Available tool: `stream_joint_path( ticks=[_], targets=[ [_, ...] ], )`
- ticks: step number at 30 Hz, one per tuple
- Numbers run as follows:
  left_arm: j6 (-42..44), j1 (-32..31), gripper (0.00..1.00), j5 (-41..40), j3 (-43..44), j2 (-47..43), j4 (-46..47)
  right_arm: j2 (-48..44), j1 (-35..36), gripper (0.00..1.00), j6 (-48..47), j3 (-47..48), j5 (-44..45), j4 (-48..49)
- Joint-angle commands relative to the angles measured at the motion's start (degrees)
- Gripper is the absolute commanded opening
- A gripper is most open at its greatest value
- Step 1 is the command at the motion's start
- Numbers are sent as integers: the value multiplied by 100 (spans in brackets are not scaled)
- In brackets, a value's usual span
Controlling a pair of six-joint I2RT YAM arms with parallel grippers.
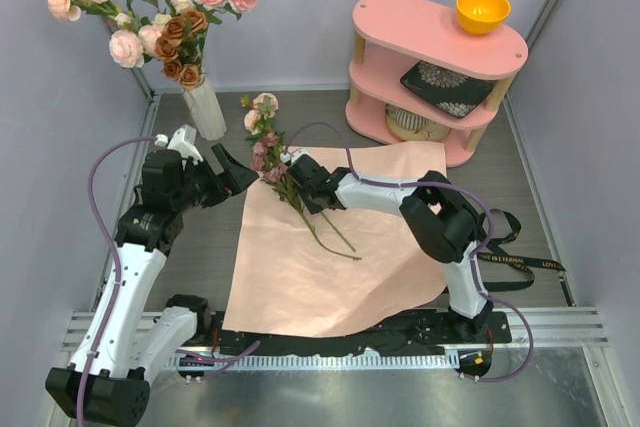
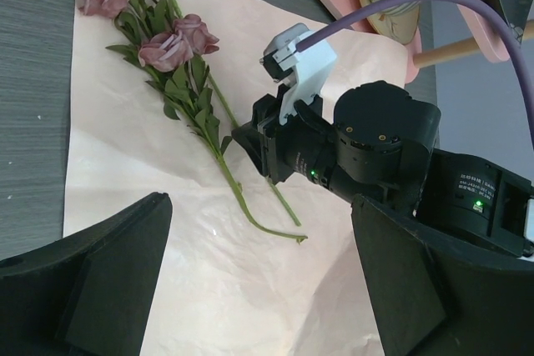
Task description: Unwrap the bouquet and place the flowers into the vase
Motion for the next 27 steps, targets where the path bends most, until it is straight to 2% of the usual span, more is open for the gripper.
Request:
stream_joint_path(
  ticks=[1,4,8,10,12,13,14,17,22,27],
  targets=[
    [-81,18,93,172,-2,-39,208,61,-38,11,-60,139,-64,157],
    [-90,27,93,199,-2,-13,217,26,-56,1,-121,147,-20,149],
    [-265,18,93,505,-168,66,479,-360,-65,1,-279,139,375,70],
    [-555,27,93,769,-318,154,734,-834,-65,1,-306,69,691,104],
    [-879,18,91,1119,-598,329,1208,-1377,-65,1,-349,-151,910,227],
    [-1342,18,90,1252,-730,400,1471,-1537,-56,1,-341,-256,955,402],
    [-1616,1,88,1375,-1071,531,2222,-1721,-64,1,-306,-492,1017,491],
    [-2619,-157,82,1517,-1521,830,3534,-2232,-56,1,-104,-967,947,807],
    [-3262,-824,82,685,-1418,1980,4398,-2855,-47,1,230,-1653,763,1264],
    [-3842,-1422,85,699,-812,3421,4910,-2953,-56,1,327,-1866,657,1108]
  ],
)
